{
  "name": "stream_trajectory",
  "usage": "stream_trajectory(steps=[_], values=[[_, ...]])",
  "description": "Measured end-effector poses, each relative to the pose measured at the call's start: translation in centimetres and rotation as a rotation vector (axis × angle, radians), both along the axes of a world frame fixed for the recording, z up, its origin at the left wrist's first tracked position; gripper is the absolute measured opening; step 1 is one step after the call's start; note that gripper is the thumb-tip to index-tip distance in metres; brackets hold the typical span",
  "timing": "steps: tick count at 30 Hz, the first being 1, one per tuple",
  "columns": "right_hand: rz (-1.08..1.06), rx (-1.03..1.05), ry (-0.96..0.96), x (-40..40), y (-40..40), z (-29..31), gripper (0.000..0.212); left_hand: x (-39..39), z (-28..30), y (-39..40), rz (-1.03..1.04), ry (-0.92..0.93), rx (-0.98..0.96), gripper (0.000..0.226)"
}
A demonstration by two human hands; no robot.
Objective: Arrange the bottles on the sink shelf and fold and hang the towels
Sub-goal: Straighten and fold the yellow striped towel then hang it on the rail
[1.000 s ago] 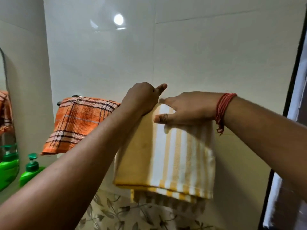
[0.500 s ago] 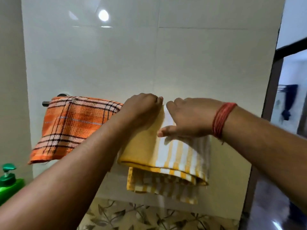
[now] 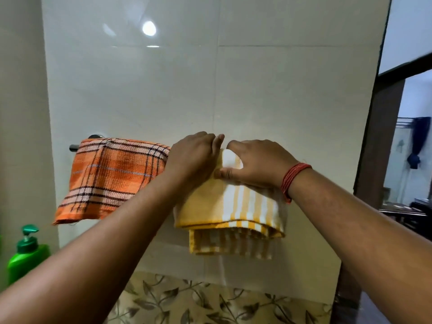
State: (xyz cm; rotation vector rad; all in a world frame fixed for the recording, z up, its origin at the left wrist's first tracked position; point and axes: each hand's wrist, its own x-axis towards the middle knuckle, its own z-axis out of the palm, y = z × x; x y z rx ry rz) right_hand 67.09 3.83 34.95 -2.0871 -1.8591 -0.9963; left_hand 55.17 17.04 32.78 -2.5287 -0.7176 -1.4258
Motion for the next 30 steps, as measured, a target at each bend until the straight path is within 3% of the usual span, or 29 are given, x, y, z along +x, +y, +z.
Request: stream_trajectory(steps=[6, 9, 13, 17, 21, 30], values=[[0.081, 0.344, -0.152, 1.0, -1.0, -3.9, 0.059, -0.4, -0.8, -0.7, 0.034, -0.022, 0.020, 0.040], [0.128, 0.525, -0.058, 1.8, -2.1, -7.5, 0.059, -0.4, -2.0, -1.2, 0.055, -0.142, 0.028, 0.040], [0.303, 0.688, 0.247, 2.5, -3.0, -13.9, 0.070, -0.4, -7.9, -2.2, 0.103, -0.354, 0.046, 0.050], [0.481, 0.687, 0.548, 2.5, -2.6, -20.1, 0.073, -0.1, -15.5, -5.1, 0.184, -0.340, -0.132, 0.068], [0.564, 0.643, 0.734, 2.7, -2.1, -24.0, 0.095, -0.4, -20.7, -6.9, 0.247, -0.307, -0.206, 0.070], [0.651, 0.519, 0.965, 1.0, -0.2, -31.5, 0.084, -3.0, -29.0, -9.0, 0.495, -0.078, -0.367, 0.069]])
